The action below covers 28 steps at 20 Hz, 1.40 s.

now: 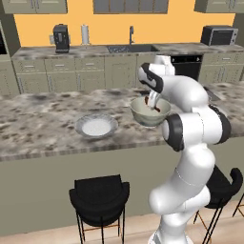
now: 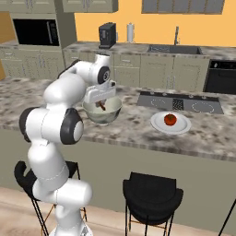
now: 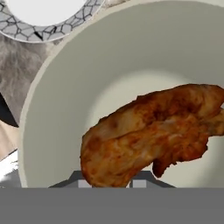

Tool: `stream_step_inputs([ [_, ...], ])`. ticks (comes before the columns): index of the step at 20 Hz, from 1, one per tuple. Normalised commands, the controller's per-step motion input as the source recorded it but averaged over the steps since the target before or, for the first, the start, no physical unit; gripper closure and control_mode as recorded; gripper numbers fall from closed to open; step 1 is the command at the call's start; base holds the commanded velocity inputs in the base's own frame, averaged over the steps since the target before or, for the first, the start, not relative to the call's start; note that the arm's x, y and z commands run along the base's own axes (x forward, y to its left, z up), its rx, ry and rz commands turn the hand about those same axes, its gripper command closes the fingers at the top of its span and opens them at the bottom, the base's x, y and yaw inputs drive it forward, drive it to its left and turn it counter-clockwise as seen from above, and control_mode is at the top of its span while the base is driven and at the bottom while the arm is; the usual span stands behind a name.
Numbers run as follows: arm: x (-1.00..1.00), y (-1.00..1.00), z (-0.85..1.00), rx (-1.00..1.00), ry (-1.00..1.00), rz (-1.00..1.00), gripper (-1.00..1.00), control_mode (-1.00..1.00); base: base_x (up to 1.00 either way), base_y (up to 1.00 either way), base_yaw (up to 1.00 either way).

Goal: Pick the chicken drumstick and tomato from their plates and place them in the bowl. Then put the bowl in the fridge.

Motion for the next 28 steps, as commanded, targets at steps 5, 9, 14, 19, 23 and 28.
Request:
stream_step_inputs([
  [5,0.06,0.00,-0.23,-0.08,-0.07,-0.11,1.00,-1.00,0.00,0.00,0.00],
  [9,0.27,0.00,-0.02,-0.11,0.16,-0.01,1.00,-1.00,0.00,0.00,0.00],
  [14,0.12,0.00,-0.10,-0.05,0.10,0.00,1.00,-1.00,0.00,0.00,0.00],
  [19,0.06,0.00,0.00,0.00,0.03,0.00,-1.00,-1.00,0.00,0.00,0.00],
  [23,-0.01,-0.03,0.10,0.00,0.00,0.00,-1.00,-1.00,0.00,0.00,0.00],
  [28,-0.12,-0.08,0.20,0.02,0.00,0.00,-1.00,-1.00,0.00,0.00,0.00],
])
